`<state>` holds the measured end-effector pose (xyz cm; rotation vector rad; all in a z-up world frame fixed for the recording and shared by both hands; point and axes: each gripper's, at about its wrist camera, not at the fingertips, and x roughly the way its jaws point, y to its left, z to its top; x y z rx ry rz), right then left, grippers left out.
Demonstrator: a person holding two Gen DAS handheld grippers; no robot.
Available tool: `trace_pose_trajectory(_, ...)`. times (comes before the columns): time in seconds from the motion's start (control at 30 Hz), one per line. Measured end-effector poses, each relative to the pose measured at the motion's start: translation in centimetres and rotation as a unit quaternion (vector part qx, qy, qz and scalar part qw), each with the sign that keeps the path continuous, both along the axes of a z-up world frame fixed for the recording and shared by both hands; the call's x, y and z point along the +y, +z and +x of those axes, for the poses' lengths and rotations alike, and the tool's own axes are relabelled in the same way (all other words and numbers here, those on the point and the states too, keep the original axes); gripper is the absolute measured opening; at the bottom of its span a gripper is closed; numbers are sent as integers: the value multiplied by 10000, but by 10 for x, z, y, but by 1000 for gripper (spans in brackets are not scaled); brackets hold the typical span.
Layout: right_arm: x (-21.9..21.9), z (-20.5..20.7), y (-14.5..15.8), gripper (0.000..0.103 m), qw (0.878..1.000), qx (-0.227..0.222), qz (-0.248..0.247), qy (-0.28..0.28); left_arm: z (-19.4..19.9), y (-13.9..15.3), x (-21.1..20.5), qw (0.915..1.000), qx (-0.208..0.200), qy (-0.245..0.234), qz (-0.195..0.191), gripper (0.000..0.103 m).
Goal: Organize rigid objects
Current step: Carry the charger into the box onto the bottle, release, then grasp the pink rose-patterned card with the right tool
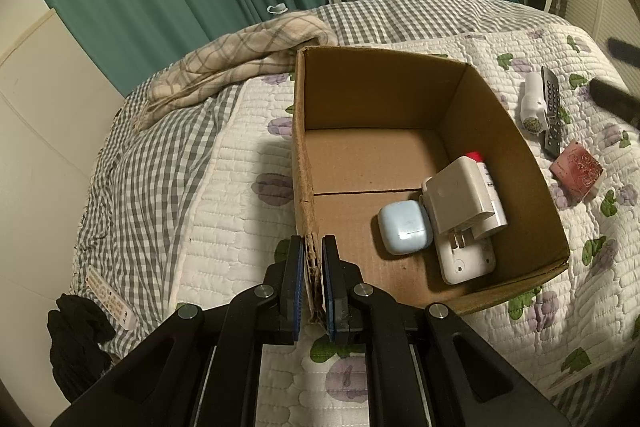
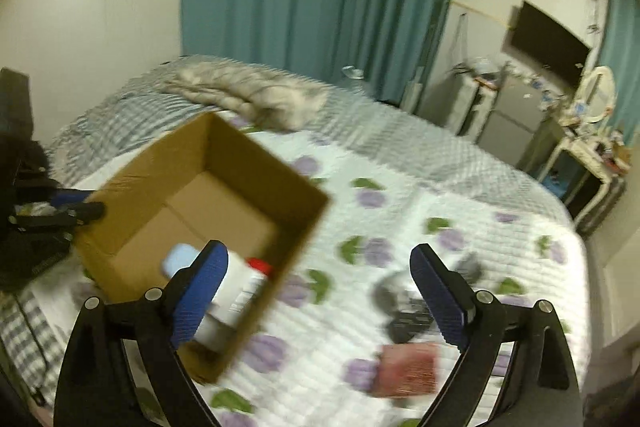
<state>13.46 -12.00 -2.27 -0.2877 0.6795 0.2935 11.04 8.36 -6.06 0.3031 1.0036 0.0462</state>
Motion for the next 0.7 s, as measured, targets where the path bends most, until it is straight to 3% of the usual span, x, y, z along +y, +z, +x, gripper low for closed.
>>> trace_pose_trajectory(0.13,-31,-1,3,94,9991,-101,-234,-340,0,1,0,10000,0,-1,9,8)
trace_pose_trajectory(0.3,-63,-3,-14,94,9965,56,-409,-722,0,0,0,10000,2,-5,2,8)
trace_pose_trajectory(0.5,-90,-7,-59,94,9925,519,-371,-1040,1,0,0,10000,3,-2,-6,8)
trace_pose_trajectory(0.7,-94,1,-111,94,9857,1020,-637,-1184,1,0,0,10000,5,3,-13,8)
